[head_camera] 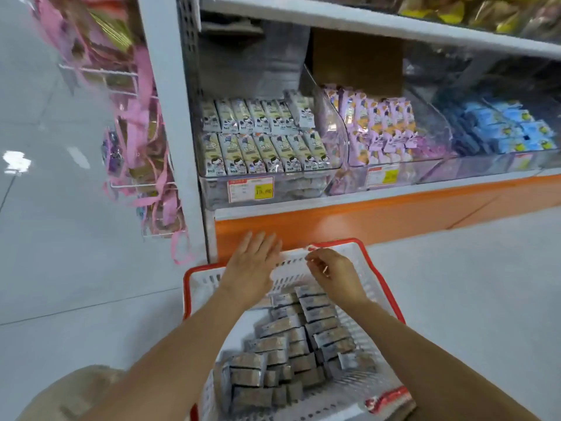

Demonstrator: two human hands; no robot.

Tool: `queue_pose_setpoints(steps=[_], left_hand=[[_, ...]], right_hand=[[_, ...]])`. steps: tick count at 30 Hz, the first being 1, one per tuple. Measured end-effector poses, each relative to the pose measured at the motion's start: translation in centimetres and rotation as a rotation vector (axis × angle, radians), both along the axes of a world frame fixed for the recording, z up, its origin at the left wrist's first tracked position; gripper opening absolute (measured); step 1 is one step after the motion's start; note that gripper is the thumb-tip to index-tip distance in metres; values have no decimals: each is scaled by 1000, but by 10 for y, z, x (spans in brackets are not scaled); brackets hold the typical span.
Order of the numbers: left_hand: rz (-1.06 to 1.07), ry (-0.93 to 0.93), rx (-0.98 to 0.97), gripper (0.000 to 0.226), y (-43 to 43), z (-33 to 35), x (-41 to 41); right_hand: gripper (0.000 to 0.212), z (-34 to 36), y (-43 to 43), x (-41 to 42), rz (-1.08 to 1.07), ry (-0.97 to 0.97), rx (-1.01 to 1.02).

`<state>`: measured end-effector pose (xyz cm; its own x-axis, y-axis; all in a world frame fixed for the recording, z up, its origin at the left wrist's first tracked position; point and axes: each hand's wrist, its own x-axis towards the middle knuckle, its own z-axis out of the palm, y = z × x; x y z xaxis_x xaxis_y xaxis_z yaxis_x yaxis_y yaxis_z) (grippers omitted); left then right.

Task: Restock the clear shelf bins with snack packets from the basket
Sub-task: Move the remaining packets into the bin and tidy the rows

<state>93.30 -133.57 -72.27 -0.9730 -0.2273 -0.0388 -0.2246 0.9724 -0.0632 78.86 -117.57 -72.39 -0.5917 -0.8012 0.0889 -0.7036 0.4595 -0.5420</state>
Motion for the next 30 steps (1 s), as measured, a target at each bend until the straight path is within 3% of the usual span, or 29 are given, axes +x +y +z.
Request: queue_pose_setpoints(steps=[2,7,15,21,30], left_hand=[[48,-117,12,80,2,-18,2],[132,-167,77,80,6,-52,7],[144,79,65,85,10,-84,8],[158,107,46,83,11,-94,6],[167,90,78,83,11,-93,6]], right_hand=[[19,-28,12,2,-25,-29,90],[25,-87,38,3,-76,-99,341],[42,-152,51,2,-79,-162,679],[43,-179,40,3,-31,-44,852],[50,-188,34,4,-11,112,917]])
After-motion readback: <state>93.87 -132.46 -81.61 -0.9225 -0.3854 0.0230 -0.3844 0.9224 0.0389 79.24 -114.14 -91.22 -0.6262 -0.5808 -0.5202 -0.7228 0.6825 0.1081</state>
